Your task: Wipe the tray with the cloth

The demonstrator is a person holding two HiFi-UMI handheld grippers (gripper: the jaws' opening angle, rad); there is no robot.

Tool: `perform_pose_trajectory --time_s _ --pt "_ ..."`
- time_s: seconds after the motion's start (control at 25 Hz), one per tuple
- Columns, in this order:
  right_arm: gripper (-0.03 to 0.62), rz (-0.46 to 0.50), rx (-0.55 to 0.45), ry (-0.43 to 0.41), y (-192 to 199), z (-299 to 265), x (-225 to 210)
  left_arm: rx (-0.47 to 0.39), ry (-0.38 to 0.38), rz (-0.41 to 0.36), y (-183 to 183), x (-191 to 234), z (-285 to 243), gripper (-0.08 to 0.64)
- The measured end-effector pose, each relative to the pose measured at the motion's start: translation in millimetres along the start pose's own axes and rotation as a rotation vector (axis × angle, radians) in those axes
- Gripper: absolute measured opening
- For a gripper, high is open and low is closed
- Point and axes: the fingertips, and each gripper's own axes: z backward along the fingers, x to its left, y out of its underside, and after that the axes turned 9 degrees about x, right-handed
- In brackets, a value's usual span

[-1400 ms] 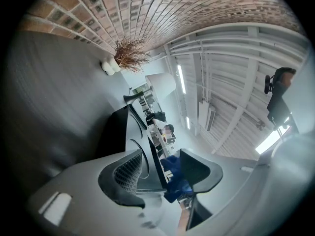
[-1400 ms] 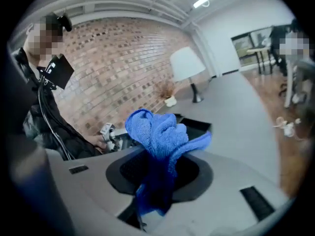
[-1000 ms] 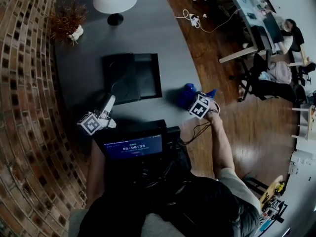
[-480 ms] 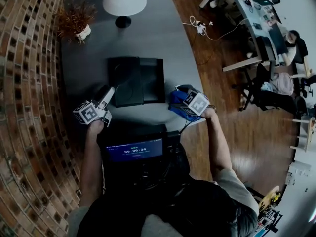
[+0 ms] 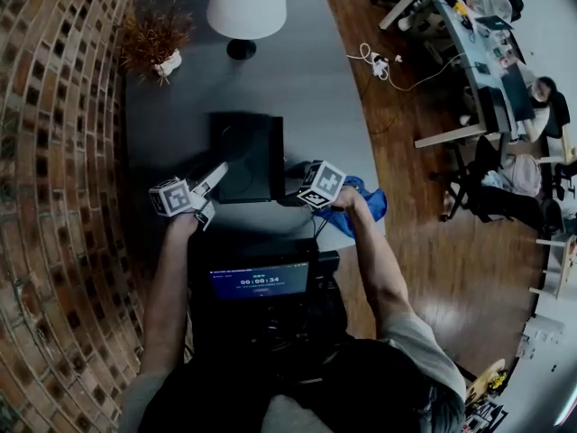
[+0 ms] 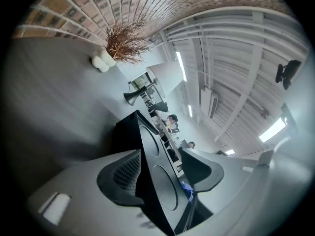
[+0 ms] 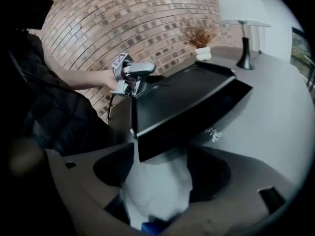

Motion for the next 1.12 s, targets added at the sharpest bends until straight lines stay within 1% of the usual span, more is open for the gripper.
perform_pose_trajectory --time_s 0.08,0.12,0.2,0.24,0.28,0.32,0.4,0.44,0.48,0.52,0.56,0.6,0.64,0.68,0.76,0.8,0.84,0.88,0.92,0.96,1.0,1.04,1.12 --pt "0.331 0.057 0.026 0.008 -24 -16 10 -0.005 -0.010 -0.001 0 2 0 0.256" --pt "0.363 0.065 0.047 0.017 -30 -21 13 -0.009 -0.019 -0.005 -2 2 1 0.256" --pt "0.344 0.059 0.067 0.016 -37 -28 19 -0.026 -0.030 -0.006 -10 4 3 0.256" --pt "0.344 0.050 0.059 0.000 -42 -31 23 -0.028 -0.039 -0.014 -15 7 3 0.256" --pt "0.344 0.034 0.045 -0.021 -47 -34 28 -0.012 -0.056 -0.040 -18 11 1 0.259" --pt "0.357 0.012 0.027 -0.041 -54 -38 33 0.028 -0.081 -0.087 -22 16 -2 0.252" --pt "0.354 -0.039 -0.037 -0.075 -71 -43 37 0.132 -0.144 -0.208 -34 27 -12 0.248" --pt "0.352 -0.060 -0.082 -0.100 -82 -43 37 0.164 -0.176 -0.259 -44 32 -14 0.236" --pt "0.340 -0.069 -0.121 -0.123 -93 -41 36 0.164 -0.202 -0.285 -57 36 -11 0.238" --pt "0.323 -0.059 -0.141 -0.130 -98 -35 34 0.125 -0.219 -0.279 -70 37 -1 0.239" --pt "0.324 -0.039 -0.144 -0.112 -98 -26 27 0.056 -0.226 -0.246 -81 35 15 0.239" --pt "0.330 -0.019 -0.150 -0.077 -96 -11 16 -0.027 -0.232 -0.201 -88 33 35 0.239" --pt "0.332 -0.010 -0.178 -0.040 -97 10 1 -0.105 -0.244 -0.152 -89 31 58 0.239" --pt "0.324 -0.019 -0.229 -0.008 -103 35 -17 -0.168 -0.259 -0.100 -81 31 81 0.246" --pt "0.324 -0.076 -0.328 0.071 -119 76 -64 -0.245 -0.286 0.011 -48 31 110 0.273" --pt "0.324 -0.110 -0.348 0.110 -125 85 -89 -0.261 -0.290 0.064 -27 30 114 0.284" --pt "0.325 -0.139 -0.348 0.125 -130 84 -110 -0.265 -0.282 0.112 -7 28 111 0.306" --pt "0.327 -0.164 -0.334 0.108 -135 75 -124 -0.260 -0.262 0.153 9 26 102 0.325" --pt "0.326 -0.184 -0.305 0.069 -138 61 -132 -0.254 -0.239 0.183 20 25 90 0.332" --pt "0.327 -0.196 -0.265 0.031 -138 44 -136 -0.252 -0.223 0.199 24 24 79 0.345" --pt "0.325 -0.197 -0.223 0.009 -135 30 -137 -0.255 -0.224 0.201 23 25 72 0.349" --pt "0.324 -0.194 -0.195 0.005 -132 22 -137 -0.262 -0.238 0.192 18 29 68 0.345" --pt "0.325 -0.212 -0.192 0.006 -127 22 -136 -0.276 -0.255 0.163 -3 38 66 0.355"
